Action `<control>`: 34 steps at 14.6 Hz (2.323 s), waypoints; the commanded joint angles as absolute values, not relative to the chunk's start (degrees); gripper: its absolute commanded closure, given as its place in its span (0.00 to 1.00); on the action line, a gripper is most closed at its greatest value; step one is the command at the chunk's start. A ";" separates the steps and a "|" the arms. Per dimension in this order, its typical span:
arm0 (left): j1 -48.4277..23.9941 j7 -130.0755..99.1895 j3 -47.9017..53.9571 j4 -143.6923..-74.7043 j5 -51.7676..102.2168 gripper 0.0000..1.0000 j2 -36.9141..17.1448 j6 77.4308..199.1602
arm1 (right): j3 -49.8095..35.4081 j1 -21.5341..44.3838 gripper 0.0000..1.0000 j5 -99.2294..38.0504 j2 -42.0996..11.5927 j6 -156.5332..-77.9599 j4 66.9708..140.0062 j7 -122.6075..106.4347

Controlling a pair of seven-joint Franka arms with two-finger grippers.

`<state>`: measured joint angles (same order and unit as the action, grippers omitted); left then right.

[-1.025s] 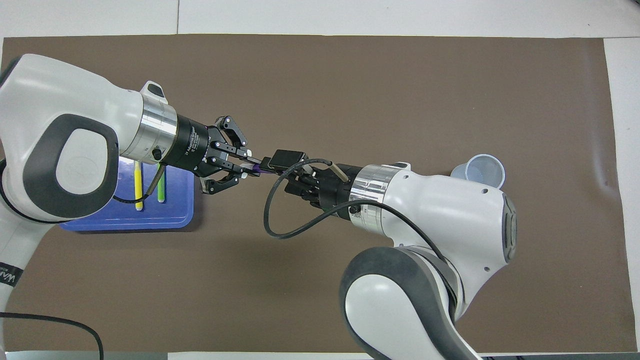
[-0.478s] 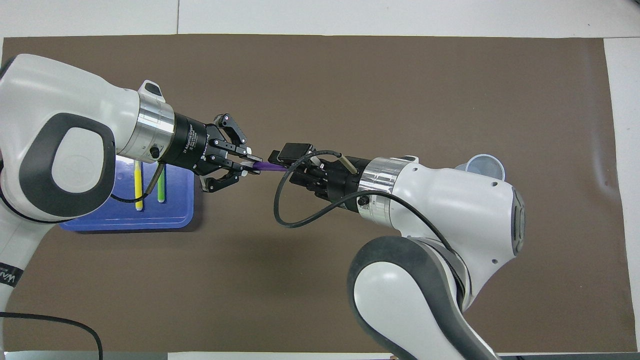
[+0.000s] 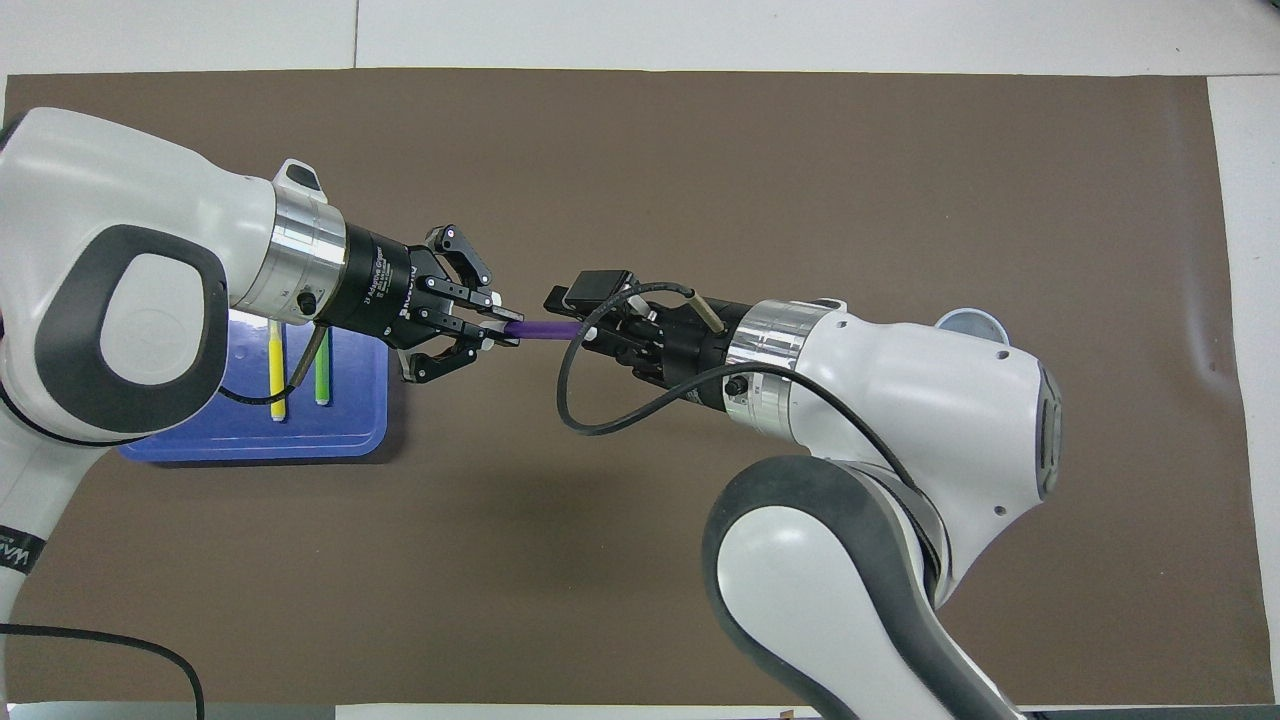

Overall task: Transfer and insert pens with both arms
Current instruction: 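Grasp the purple pen tip with the right gripper, open the left gripper, then insert the purple pen into the white cup with the right gripper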

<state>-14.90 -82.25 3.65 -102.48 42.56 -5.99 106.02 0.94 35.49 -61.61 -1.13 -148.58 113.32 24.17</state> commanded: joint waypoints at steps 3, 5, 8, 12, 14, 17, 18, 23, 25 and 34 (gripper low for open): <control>-15.03 -82.53 3.25 -104.77 44.38 1.00 -4.13 107.23 | 0.61 35.24 0.48 -61.79 -1.67 -149.06 112.59 23.03; -14.94 -82.53 3.25 -104.77 44.38 1.00 -4.13 107.23 | 0.62 35.07 0.50 -61.79 -1.67 -148.97 112.59 22.94; -15.03 -82.53 3.25 -104.68 44.74 1.00 -4.13 107.23 | 0.53 35.16 0.69 -61.79 -1.67 -148.97 112.59 22.85; -15.03 -82.62 3.25 -104.68 44.82 1.00 -4.22 107.75 | 0.53 35.16 1.00 -61.79 -1.67 -148.89 112.67 23.03; -15.03 -82.62 3.25 -104.59 44.82 1.00 -4.22 107.75 | 0.61 35.07 1.00 -61.79 -1.58 -148.80 112.94 23.12; -15.55 -82.53 3.16 -104.50 44.74 0.35 -4.13 107.93 | 0.62 34.98 1.00 -61.79 -1.49 -148.80 113.12 23.12; -15.64 -82.44 3.16 -104.41 44.65 0.00 -4.04 108.02 | 0.62 34.81 1.00 -61.79 -1.49 -148.71 113.12 23.12; -15.65 -82.18 3.08 -104.24 43.86 0.00 -3.60 108.63 | 0.88 28.86 1.00 -48.14 -0.88 -137.07 112.24 22.68; -15.38 -82.18 2.90 -104.67 43.59 0.00 -3.60 110.12 | 1.05 23.67 1.00 -39.68 -0.27 -126.01 109.70 20.41; -8.89 -46.40 2.81 -107.22 28.60 0.00 -3.51 110.30 | 1.05 6.86 1.00 -1.71 -0.53 -102.39 102.66 -16.05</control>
